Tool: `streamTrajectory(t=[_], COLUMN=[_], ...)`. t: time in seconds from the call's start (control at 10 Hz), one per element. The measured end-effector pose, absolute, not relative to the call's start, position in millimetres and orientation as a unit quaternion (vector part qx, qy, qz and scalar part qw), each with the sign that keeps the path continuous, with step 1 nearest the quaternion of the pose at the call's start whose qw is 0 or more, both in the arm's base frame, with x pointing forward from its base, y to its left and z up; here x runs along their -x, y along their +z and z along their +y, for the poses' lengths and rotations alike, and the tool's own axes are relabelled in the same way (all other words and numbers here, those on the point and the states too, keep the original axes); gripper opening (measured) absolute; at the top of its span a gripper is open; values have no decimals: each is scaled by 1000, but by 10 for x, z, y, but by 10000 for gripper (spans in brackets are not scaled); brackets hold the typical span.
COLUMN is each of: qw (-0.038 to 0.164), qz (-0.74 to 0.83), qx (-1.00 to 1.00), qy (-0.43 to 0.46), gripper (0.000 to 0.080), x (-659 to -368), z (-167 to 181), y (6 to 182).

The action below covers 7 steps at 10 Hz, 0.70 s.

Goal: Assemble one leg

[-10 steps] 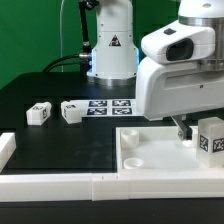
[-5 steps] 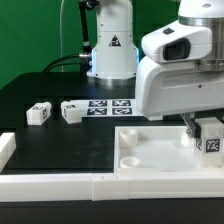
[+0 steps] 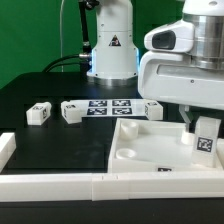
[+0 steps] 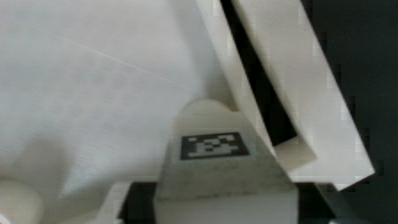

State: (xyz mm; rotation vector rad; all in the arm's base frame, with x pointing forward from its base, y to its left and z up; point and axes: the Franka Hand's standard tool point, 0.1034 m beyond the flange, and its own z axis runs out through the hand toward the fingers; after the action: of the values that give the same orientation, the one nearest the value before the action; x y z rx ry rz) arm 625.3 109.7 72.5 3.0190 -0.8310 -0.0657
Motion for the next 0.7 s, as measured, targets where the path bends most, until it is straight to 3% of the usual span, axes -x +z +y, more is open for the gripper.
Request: streamTrajectory(t=[0.4,0.6,0.7], qw=[48,52,51], qz=[-403,-402,-402], qx=[-914,-914,-914], qy=[-17,-17,-17], gripper=[307,310,465], x=[-6210,-6203,-6203], z=[863,839,843], y=[738,732,729])
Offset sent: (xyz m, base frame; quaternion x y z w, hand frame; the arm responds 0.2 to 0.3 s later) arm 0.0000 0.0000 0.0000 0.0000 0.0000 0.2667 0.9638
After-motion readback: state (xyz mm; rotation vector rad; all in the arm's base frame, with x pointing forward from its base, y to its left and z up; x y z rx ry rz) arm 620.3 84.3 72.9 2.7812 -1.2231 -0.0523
